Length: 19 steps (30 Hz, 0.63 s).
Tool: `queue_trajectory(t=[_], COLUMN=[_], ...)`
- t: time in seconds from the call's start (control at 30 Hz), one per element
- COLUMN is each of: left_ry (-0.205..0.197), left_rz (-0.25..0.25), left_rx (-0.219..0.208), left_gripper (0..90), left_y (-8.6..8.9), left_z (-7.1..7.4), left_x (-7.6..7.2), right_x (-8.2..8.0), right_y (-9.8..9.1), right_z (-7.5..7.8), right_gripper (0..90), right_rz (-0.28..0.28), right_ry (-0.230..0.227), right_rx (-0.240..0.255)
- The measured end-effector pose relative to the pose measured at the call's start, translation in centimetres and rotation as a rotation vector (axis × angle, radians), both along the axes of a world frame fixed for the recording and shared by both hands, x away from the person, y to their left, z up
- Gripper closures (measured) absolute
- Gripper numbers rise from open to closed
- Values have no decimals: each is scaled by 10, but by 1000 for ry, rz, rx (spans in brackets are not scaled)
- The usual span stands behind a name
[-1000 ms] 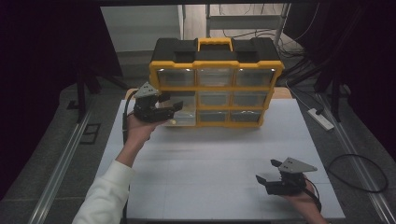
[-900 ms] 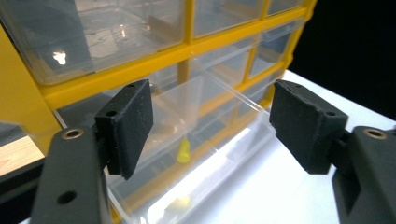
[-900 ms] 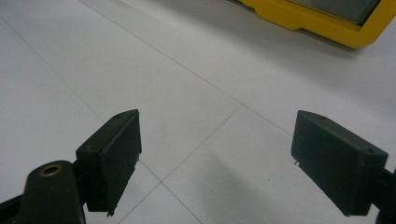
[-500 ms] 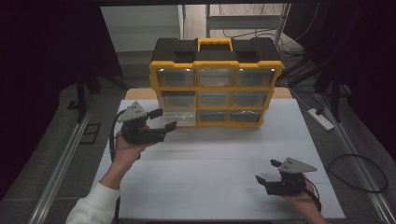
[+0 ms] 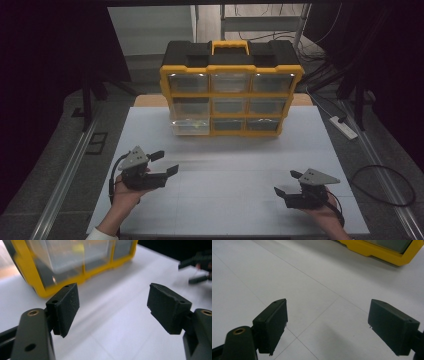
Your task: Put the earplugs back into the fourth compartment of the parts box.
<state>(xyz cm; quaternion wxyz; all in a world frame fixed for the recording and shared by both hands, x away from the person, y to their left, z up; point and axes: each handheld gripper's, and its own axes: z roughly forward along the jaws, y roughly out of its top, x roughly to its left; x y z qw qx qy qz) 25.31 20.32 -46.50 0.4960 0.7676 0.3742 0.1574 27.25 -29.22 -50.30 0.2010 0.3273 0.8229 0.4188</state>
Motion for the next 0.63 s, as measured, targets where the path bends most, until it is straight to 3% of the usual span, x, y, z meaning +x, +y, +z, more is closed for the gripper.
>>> queue_trajectory(t=[0.13,0.27,0.43,0.63], left_ry=[12,23,23,34], left_rz=[21,3,-7,-11], left_rx=[20,45,76,83], left_gripper=[250,248,246,245], left_y=[1,-2,-6,-7], left_z=[-17,-25,-30,-34], left_x=[-5,-7,-7,-7], right_x=[0,1,0,0], right_y=[-1,-1,-2,-2], right_z=[0,0,0,0], right_gripper=[169,169,169,169], right_rz=[-4,-8,-10,-13], right_ry=[-3,-4,-9,-10], right_rx=[1,2,3,6])
